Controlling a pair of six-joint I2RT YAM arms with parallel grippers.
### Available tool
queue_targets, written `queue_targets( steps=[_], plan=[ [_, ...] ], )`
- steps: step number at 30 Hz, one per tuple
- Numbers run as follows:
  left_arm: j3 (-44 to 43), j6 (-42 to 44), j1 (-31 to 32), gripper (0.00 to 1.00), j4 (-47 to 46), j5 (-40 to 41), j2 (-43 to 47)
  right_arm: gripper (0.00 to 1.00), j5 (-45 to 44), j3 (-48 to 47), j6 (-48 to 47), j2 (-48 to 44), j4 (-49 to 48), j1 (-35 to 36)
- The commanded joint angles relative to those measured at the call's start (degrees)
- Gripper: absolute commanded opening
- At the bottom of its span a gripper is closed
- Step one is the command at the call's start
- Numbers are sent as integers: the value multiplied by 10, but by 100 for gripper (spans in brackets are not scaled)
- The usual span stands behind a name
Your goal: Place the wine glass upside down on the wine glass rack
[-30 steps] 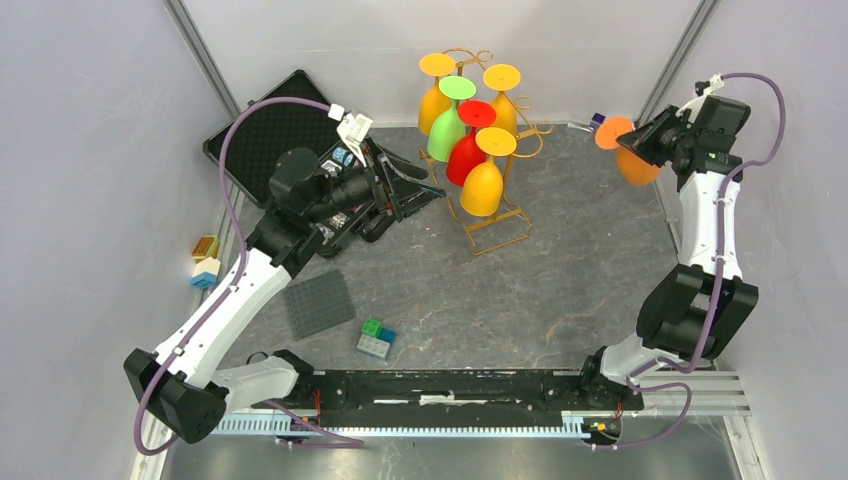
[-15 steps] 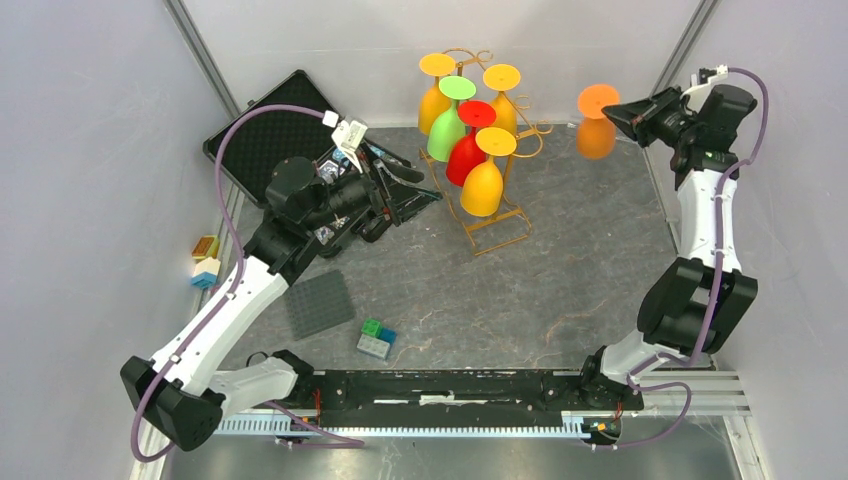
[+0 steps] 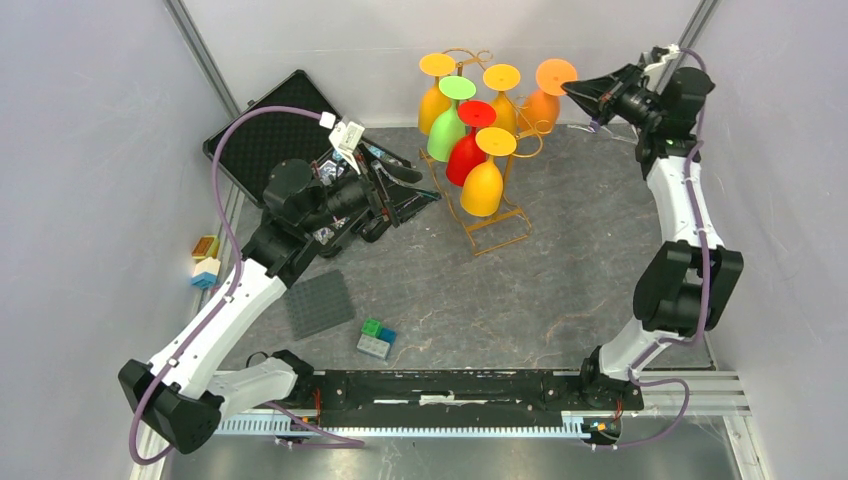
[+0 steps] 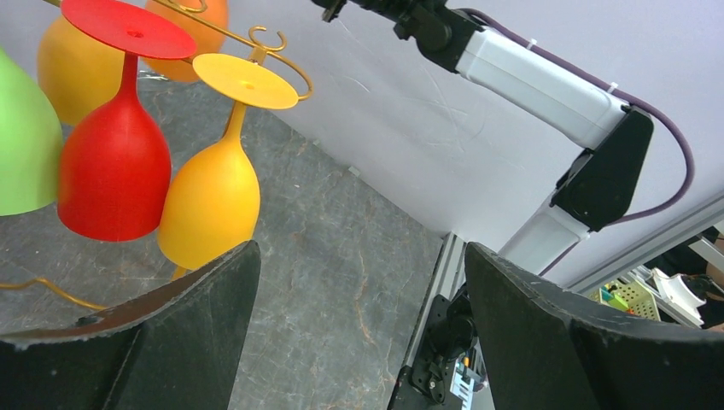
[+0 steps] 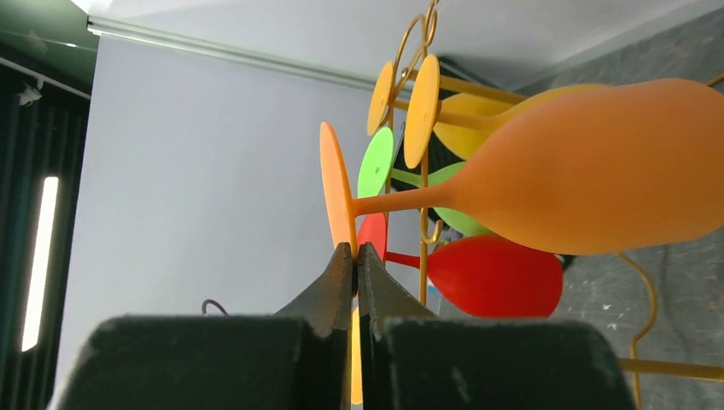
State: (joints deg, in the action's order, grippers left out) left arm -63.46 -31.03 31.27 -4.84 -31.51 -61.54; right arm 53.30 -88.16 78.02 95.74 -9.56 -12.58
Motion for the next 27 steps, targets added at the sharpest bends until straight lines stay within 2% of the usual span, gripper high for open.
queue_targets(
  steps=[1,13,17,27],
  plan=[
    [1,3,3,94,-14,14,18,0,24,-35,35,18,-41,24],
    [2,10,3,95,-10,22,23,0,1,1,24,19,-39,41],
    [2,12,3,95,-9,22,23,0,-5,-5,-7,24,1,45],
    [2,14,2,95,-8,22,23,0,-10,-2,-35,33,28,60]
  ],
)
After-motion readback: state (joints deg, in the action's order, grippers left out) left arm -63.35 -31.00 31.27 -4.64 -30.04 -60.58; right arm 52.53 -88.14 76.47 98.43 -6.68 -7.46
